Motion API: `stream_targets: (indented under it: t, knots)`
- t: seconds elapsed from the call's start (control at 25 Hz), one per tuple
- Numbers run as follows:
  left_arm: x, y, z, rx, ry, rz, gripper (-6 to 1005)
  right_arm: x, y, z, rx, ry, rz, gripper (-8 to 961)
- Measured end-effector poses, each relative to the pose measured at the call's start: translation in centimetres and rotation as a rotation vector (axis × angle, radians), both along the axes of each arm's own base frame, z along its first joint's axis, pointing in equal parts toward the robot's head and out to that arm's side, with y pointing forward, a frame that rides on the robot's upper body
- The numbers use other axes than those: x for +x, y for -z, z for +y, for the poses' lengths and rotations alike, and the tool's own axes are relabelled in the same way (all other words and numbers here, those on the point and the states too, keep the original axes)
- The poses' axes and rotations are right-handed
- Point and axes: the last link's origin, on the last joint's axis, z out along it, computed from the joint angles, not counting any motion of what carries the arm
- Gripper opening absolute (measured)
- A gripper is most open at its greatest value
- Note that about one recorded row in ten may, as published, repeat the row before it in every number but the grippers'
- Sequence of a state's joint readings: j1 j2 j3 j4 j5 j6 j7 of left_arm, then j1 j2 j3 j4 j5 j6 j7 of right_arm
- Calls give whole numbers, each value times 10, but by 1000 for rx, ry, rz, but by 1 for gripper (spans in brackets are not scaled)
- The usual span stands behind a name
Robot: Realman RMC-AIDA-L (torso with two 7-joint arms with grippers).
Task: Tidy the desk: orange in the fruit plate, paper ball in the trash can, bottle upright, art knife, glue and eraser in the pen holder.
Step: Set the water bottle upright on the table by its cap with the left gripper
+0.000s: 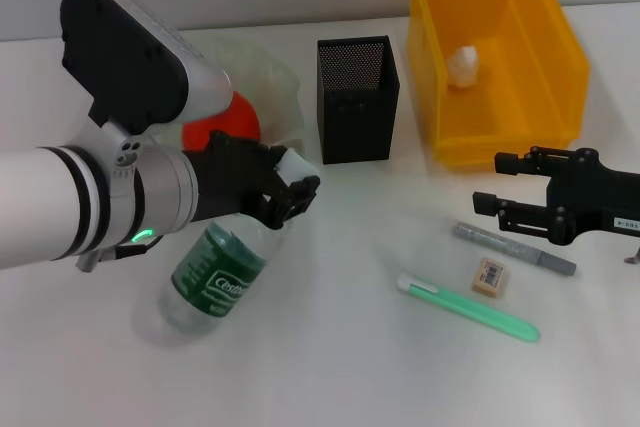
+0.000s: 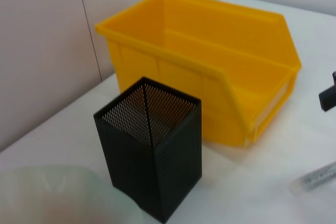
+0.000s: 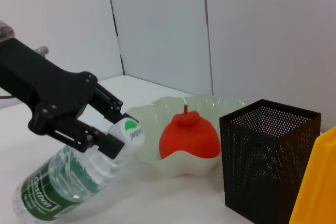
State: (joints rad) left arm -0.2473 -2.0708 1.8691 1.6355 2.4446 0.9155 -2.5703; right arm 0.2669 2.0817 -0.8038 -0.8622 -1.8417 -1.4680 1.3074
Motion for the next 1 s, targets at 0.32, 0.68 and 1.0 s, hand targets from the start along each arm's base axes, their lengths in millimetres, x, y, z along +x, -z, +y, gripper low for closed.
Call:
stream_targets:
  t: [0.32, 0.68, 1.0]
  knots:
    - [1, -2, -1, 19, 15, -12, 445, -1, -1, 0, 6, 0, 7, 593]
    - [3, -5, -3, 31, 21, -22, 445, 0, -1, 0, 6, 1, 9, 591]
    - [4, -5, -3, 33, 24, -25, 445, 0, -1, 0, 6, 1, 9, 589]
